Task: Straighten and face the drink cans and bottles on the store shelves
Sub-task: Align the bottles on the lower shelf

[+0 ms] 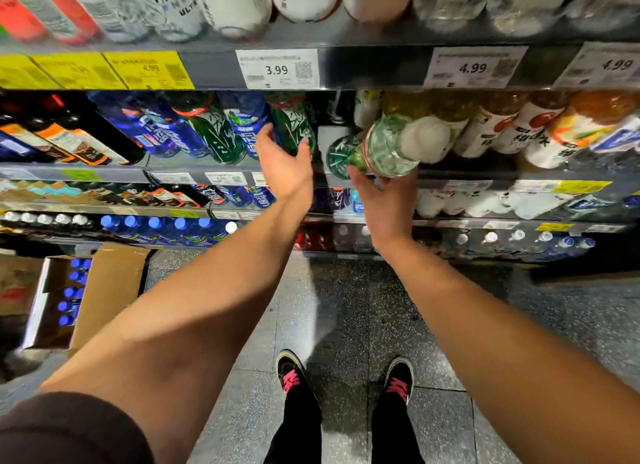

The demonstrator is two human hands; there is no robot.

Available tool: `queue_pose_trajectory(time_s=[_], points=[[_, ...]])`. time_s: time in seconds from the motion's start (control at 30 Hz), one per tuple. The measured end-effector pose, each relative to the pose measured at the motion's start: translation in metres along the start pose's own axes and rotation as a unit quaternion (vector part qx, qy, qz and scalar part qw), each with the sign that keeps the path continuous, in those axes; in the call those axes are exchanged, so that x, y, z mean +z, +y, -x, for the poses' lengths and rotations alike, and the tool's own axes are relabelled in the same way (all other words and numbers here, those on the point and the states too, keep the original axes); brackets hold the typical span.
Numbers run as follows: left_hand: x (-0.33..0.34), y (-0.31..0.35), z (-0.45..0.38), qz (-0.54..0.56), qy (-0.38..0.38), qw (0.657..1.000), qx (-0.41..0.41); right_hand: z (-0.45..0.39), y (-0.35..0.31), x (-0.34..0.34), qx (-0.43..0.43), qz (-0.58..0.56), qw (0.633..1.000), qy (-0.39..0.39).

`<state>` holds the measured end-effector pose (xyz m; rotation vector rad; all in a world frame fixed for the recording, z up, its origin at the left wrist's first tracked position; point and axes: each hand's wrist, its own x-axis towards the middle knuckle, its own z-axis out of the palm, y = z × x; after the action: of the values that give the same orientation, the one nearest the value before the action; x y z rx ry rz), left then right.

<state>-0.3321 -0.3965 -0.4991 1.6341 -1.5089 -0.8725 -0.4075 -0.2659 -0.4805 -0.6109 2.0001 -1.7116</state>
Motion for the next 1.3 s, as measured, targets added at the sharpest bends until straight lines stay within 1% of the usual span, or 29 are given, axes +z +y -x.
queue_pose_trajectory(time_s=[0.07, 0.13, 0.27, 0.4, 0.5, 0.63, 0.73, 0.8, 0.9, 1.07, 1.13, 1.17, 1.23, 1.27, 1.3], points=[[0.002, 0.0, -0.009, -0.03, -0.025, 0.999, -0.037, -0.007, 0.003, 0.016, 0.012, 0.021, 1.0, -0.002], [0.005, 0.001, -0.018, -0.058, -0.055, 0.995, -0.052, -0.014, 0.004, 0.028, 0.011, 0.066, 0.998, 0.001], [0.01, 0.002, -0.03, -0.069, -0.062, 0.995, -0.045, -0.024, 0.004, 0.049, -0.019, 0.099, 0.994, 0.035], [0.008, -0.007, -0.035, -0.077, -0.059, 0.995, -0.026, -0.028, 0.003, 0.063, -0.041, 0.189, 0.98, 0.054], [0.006, -0.012, -0.037, -0.067, -0.064, 0.996, -0.012, -0.031, -0.002, 0.07, -0.062, 0.231, 0.968, 0.069], [0.004, -0.017, -0.038, -0.033, -0.078, 0.996, -0.008, -0.04, -0.009, 0.076, -0.056, 0.238, 0.966, 0.082], [0.002, -0.02, -0.041, 0.017, -0.111, 0.994, -0.008, -0.047, -0.011, 0.077, -0.044, 0.271, 0.957, 0.089], [0.001, -0.023, -0.043, 0.028, -0.134, 0.991, -0.001, -0.05, -0.01, 0.077, -0.047, 0.282, 0.955, 0.081], [0.0, -0.026, -0.042, 0.052, -0.164, 0.985, 0.009, -0.048, -0.008, 0.077, -0.05, 0.286, 0.953, 0.086], [0.0, -0.02, -0.026, 0.123, -0.204, 0.971, -0.005, -0.038, -0.004, 0.075, -0.039, 0.283, 0.949, 0.129], [0.0, -0.019, -0.025, 0.081, -0.197, 0.977, 0.013, -0.028, -0.004, 0.074, -0.048, 0.273, 0.951, 0.14], [-0.001, -0.018, -0.026, 0.062, -0.202, 0.977, 0.025, -0.023, -0.004, 0.075, -0.055, 0.261, 0.952, 0.15], [-0.006, -0.016, -0.028, 0.07, -0.237, 0.969, 0.019, -0.01, -0.004, 0.079, -0.057, 0.204, 0.962, 0.171], [-0.01, -0.016, -0.029, 0.071, -0.246, 0.966, 0.019, -0.003, -0.004, 0.083, -0.054, 0.168, 0.969, 0.171], [-0.015, -0.017, -0.029, 0.068, -0.238, 0.968, 0.023, 0.004, -0.005, 0.088, -0.052, 0.139, 0.976, 0.16]])
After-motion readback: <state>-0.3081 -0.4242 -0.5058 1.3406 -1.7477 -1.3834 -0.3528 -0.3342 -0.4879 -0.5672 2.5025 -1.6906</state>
